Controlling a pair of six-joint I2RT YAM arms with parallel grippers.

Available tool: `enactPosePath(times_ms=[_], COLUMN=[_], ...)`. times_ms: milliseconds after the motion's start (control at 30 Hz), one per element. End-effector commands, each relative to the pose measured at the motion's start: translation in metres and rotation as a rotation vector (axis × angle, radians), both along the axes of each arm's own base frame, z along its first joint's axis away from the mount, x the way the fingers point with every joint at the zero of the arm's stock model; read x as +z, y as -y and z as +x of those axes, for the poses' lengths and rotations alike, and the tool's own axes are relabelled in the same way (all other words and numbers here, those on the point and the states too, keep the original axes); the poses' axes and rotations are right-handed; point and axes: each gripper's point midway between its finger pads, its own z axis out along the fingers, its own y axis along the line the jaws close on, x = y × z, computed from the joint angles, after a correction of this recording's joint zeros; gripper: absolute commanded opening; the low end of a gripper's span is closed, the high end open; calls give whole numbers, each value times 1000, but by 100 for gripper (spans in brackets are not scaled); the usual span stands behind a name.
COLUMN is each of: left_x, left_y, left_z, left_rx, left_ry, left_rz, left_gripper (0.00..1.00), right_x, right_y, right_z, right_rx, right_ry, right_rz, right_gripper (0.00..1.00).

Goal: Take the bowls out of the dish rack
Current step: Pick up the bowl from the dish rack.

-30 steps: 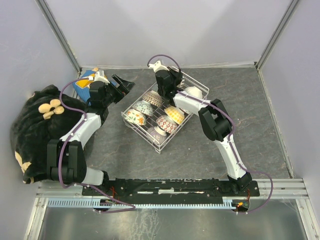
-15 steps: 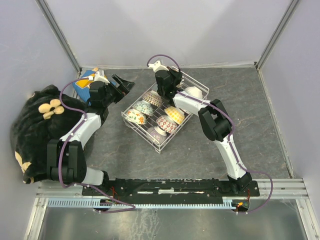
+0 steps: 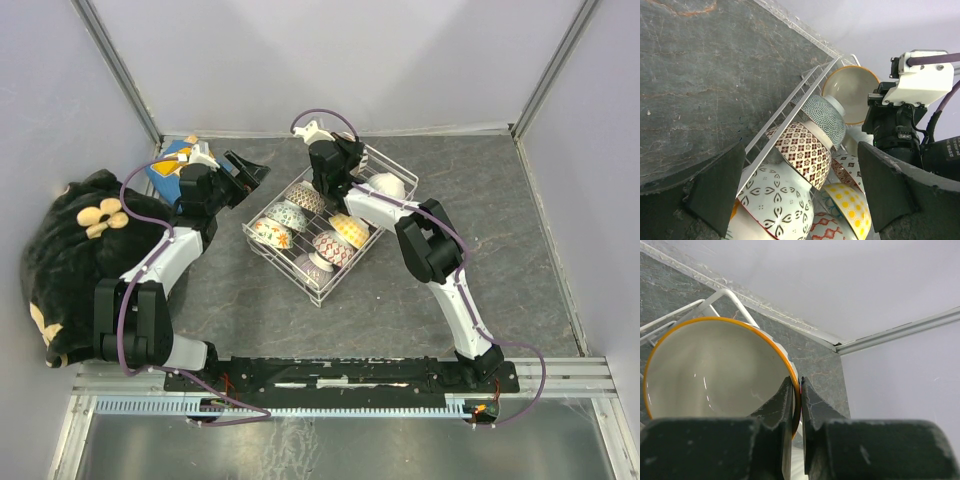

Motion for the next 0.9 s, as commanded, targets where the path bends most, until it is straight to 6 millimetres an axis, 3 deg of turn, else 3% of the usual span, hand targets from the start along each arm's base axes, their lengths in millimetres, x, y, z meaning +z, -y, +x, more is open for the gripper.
enactPosePath(times_ms=[0, 267, 867], left_x=[18, 19, 29], left_y=[6, 6, 4], left_z=[0, 0, -3], left_rx=[-14, -16, -3], left_ry=[56, 59, 89], left_rz=[-33, -34, -44], left_gripper=[99, 99, 99], right_x=[41, 51, 96], right_y=[-1, -3, 7], right_z=[-4, -12, -34], right_rx=[-19, -10, -27], right_ry=[113, 115, 198], right_rz=[68, 31, 47], right_gripper=[1, 1, 1])
